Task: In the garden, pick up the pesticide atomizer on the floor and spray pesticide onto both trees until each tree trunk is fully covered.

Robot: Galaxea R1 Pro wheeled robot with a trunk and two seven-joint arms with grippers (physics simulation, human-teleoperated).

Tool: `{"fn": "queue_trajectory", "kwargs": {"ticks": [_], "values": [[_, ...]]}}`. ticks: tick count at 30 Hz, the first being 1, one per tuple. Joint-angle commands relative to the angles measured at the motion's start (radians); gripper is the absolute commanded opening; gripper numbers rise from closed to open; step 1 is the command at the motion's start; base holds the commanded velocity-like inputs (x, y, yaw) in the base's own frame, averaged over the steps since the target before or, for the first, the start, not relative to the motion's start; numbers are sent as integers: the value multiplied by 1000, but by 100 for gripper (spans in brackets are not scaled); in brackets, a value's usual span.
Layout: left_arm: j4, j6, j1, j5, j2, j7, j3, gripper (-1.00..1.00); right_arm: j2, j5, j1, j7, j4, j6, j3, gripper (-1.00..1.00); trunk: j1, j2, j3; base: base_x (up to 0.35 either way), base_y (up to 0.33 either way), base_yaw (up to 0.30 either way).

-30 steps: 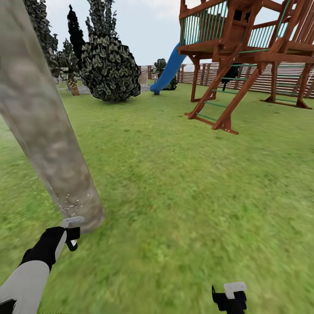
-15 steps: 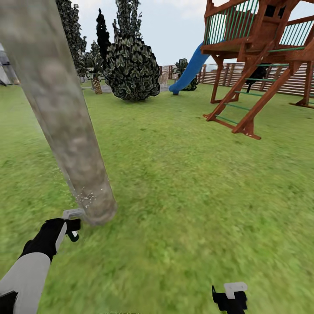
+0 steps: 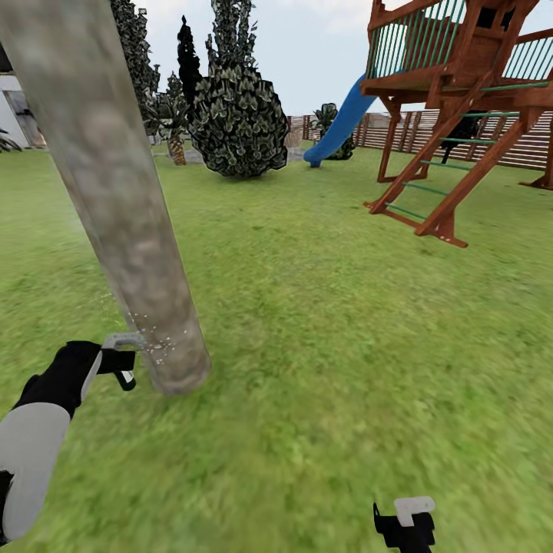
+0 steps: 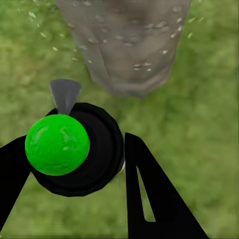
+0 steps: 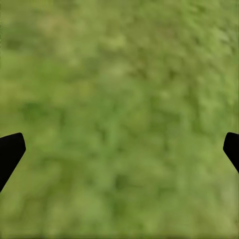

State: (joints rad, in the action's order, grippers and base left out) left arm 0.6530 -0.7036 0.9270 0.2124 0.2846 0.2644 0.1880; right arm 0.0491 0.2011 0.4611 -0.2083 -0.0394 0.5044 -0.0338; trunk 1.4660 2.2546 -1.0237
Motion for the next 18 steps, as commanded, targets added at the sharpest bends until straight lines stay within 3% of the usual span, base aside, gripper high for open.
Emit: {"fn": "queue_trajectory", "kwargs": {"ticks": [1,8,18], "values": [[2,-4,0,9,2,11,4,-100,0,11,1,-6,1,2,-4,100,0,0,-1,12,-10,0],[2,-4,2,7,1,12,5,-100,0,11,1,-6,1,2,-4,100,0,0,-1,105,-208,0],[4,-11,12,6,1,12,8,-100,0,11,1,-6,1,2,-3,100,0,0,-1,-61,-272,0]]}}
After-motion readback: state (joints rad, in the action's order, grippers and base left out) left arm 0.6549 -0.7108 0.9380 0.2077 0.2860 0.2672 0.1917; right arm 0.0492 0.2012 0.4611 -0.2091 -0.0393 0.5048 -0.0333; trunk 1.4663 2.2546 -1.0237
